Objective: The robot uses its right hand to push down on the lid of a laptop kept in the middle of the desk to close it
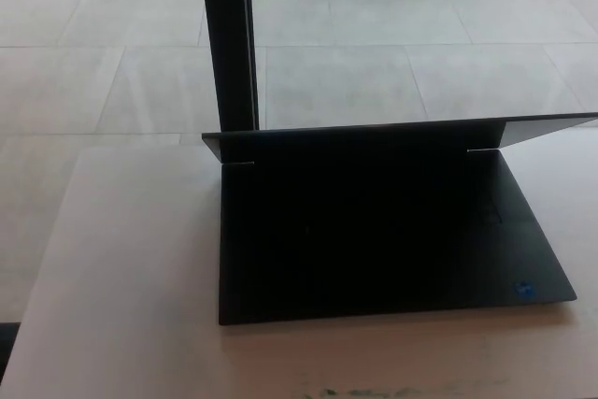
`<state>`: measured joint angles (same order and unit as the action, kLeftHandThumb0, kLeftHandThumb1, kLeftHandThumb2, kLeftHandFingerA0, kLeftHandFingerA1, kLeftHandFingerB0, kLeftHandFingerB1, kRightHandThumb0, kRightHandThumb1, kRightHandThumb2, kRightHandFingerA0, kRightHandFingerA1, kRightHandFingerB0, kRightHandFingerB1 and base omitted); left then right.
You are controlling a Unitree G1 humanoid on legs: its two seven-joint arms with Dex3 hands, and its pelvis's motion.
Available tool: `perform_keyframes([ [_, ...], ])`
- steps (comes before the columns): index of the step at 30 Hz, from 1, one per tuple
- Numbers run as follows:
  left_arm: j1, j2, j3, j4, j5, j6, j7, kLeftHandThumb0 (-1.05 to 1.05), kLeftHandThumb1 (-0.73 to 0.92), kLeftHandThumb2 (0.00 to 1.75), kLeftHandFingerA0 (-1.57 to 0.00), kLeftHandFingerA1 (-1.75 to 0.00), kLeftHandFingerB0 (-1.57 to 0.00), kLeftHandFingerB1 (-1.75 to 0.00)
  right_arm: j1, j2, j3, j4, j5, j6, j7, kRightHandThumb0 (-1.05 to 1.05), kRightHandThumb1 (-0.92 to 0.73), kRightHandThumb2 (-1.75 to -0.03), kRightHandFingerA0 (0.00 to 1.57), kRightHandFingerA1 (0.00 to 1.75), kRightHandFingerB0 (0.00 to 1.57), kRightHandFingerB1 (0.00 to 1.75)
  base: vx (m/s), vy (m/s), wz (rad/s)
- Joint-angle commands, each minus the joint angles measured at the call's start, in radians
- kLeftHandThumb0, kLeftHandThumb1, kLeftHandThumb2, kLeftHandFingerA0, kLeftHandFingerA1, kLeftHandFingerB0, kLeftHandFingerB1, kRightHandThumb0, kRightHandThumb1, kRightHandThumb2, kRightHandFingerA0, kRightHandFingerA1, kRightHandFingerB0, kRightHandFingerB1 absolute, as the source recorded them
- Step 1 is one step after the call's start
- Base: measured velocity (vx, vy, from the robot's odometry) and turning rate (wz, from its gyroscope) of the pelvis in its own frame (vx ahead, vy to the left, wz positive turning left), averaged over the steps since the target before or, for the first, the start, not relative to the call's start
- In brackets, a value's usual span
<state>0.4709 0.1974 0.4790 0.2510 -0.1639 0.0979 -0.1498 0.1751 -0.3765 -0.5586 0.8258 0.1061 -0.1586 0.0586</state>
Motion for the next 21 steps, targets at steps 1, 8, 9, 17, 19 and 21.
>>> perform_keyframes([
  [1,0.087,-0.037,0.24,-0.292,-0.399,0.124,-0.063,-0.87,0.69,1.13,-0.13,-0.6,-0.06,-0.5,-0.067,-0.135,-0.288,0.012,0.255,-0.219,-0.002,-0.89,-0.92,-0.68,0.42,0.59,0.32,0.39,0.0,0.0,0.0],
  [8,0.066,-0.03,0.269,-0.283,-0.399,0.148,-0.072,-0.91,0.72,1.16,-0.12,-0.6,-0.03,-0.52,-0.267,-0.263,-0.301,-0.21,0.23,-0.108,-0.026,-0.86,-0.92,-0.68,0.48,0.59,0.38,0.4,0.0,0.0,0.0],
  [9,0.062,-0.026,0.269,-0.278,-0.387,0.149,-0.067,-0.9,0.72,1.16,-0.12,-0.59,-0.04,-0.52,-0.312,-0.282,-0.296,-0.239,0.244,-0.076,-0.004,-0.87,-0.92,-0.67,0.47,0.58,0.39,0.39,0.0,0.0,0.0],
  [17,0.098,-0.055,0.272,-0.313,-0.381,0.138,-0.079,-0.95,0.92,0.68,-0.21,-0.59,-0.16,-0.49,-0.54,-0.334,-0.042,-0.588,0.1,0.088,0.041,-0.97,-0.84,-0.83,0.38,0.47,0.33,0.39,0.0,0.0,0.0],
  [19,0.106,-0.056,0.267,-0.322,-0.367,0.137,-0.073,-0.92,0.92,0.7,-0.24,-0.57,-0.16,-0.48,-0.601,-0.327,0.052,-0.651,0.067,0.133,0.067,-0.89,-0.92,-0.74,0.31,0.34,0.27,0.31,0.0,0.0,0.0],
  [21,0.109,-0.05,0.256,-0.317,-0.336,0.133,-0.064,-0.97,0.76,0.9,-0.27,-0.58,-0.17,-0.5,-0.669,-0.321,0.152,-0.698,0.032,0.175,0.099,-0.88,-0.92,-0.73,0.32,0.33,0.29,0.31,0.0,0.0,0.0],
])
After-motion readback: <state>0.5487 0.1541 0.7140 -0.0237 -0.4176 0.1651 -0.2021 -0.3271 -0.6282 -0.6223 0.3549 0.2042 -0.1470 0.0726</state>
